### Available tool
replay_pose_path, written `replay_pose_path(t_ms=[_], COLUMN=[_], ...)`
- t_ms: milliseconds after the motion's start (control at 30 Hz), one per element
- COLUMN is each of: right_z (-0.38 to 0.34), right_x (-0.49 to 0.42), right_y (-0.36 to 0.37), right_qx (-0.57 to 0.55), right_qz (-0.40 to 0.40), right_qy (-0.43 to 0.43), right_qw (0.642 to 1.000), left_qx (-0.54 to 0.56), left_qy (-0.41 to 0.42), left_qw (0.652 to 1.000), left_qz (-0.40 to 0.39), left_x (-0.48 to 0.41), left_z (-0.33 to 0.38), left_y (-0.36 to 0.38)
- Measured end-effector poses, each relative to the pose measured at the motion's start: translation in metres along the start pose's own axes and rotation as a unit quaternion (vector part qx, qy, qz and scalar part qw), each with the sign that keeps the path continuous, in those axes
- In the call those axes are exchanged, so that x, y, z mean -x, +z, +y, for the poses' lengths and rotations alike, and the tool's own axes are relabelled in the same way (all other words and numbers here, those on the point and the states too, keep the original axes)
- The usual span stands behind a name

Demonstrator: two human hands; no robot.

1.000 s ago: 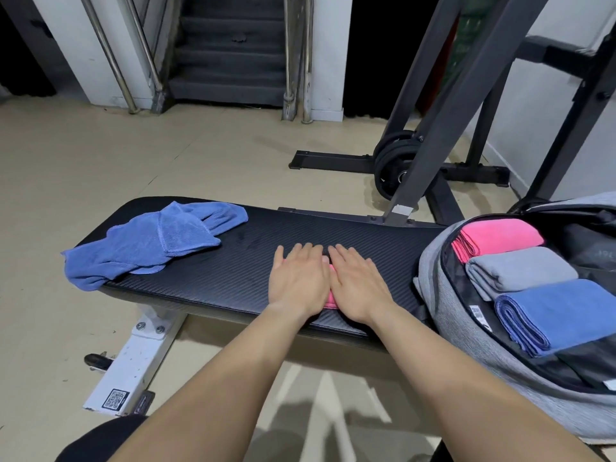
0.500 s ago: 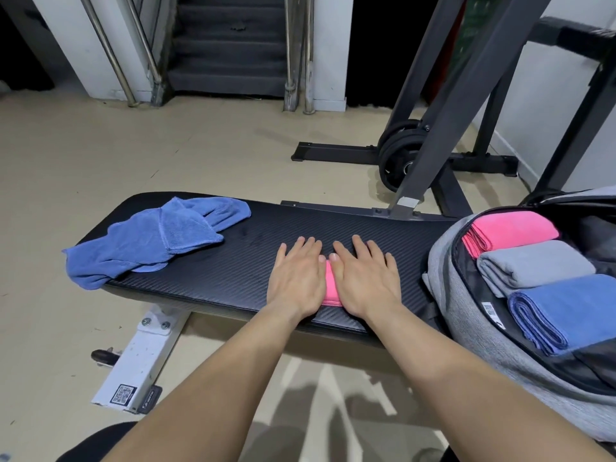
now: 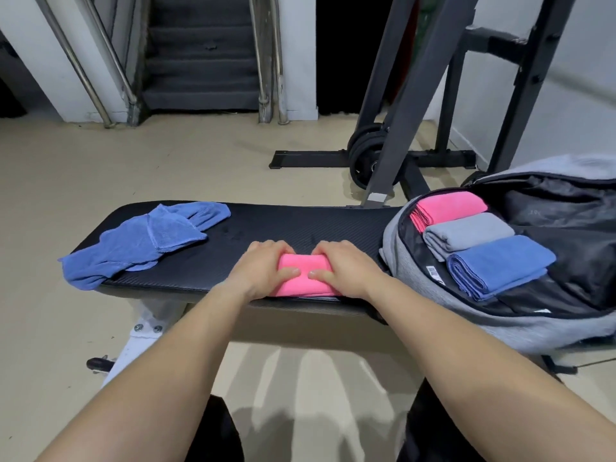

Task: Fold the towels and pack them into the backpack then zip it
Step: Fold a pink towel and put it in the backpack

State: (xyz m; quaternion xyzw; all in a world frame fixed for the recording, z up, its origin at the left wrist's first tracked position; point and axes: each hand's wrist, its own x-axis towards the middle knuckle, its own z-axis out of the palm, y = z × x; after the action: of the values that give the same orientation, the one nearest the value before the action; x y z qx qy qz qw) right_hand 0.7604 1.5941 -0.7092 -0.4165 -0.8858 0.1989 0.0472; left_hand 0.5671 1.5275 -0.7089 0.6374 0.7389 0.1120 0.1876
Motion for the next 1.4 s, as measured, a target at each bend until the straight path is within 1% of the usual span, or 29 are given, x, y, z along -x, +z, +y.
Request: replay_pose_path(t_ms=[67, 167, 300, 400, 500, 667, 700, 800, 933, 1067, 1200, 1300, 1400], right_z=[0.001, 0.004, 0.019, 0.043, 0.076, 0.137, 0.147, 0.175, 0.202, 0.213, 0.217, 0.215, 0.213], right_x=[0.013, 0.035, 0.066, 0.091, 0.115, 0.159, 0.168, 0.192, 0.213, 0.219, 0.219, 0.214, 0.204], right_y=[-0.007, -0.031, -0.082, -0.117, -0.145, -0.178, -0.18, -0.178, -0.157, -0.135, -0.132, -0.135, -0.137], right_qx=[-0.023, -0.091, -0.193, -0.251, -0.231, -0.14, -0.123, -0.06, -0.029, -0.014, 0.022, 0.028, 0.046], right_qz=[-0.009, 0.0, 0.098, 0.17, 0.211, 0.253, 0.25, 0.227, 0.203, 0.164, 0.086, 0.044, 0.016], right_qy=[0.009, 0.023, 0.048, 0.095, 0.145, 0.214, 0.228, 0.268, 0.287, 0.283, 0.287, 0.303, 0.323], right_qw=[1.0, 0.996, 0.975, 0.948, 0.938, 0.933, 0.933, 0.935, 0.936, 0.945, 0.954, 0.951, 0.945], left_qx=[-0.002, 0.042, 0.109, 0.152, 0.214, 0.317, 0.316, 0.258, 0.194, 0.143, 0.106, 0.086, 0.036], left_qy=[-0.01, -0.015, 0.014, 0.04, 0.069, 0.111, 0.126, 0.155, 0.171, 0.155, 0.153, 0.149, 0.138], left_qw=[1.0, 0.998, 0.986, 0.976, 0.964, 0.938, 0.938, 0.953, 0.966, 0.977, 0.982, 0.985, 0.99], left_qz=[0.014, 0.043, 0.123, 0.154, 0.142, 0.08, 0.066, 0.033, 0.001, -0.005, -0.012, -0.008, 0.012], left_x=[0.009, 0.019, 0.029, 0.028, 0.024, 0.012, 0.01, 0.008, 0.004, 0.007, 0.016, 0.018, 0.02], left_z=[0.013, 0.035, 0.084, 0.131, 0.182, 0.261, 0.272, 0.302, 0.318, 0.315, 0.313, 0.312, 0.313], left_y=[-0.002, -0.012, -0.034, -0.039, -0.031, -0.002, 0.007, 0.037, 0.074, 0.09, 0.106, 0.111, 0.104])
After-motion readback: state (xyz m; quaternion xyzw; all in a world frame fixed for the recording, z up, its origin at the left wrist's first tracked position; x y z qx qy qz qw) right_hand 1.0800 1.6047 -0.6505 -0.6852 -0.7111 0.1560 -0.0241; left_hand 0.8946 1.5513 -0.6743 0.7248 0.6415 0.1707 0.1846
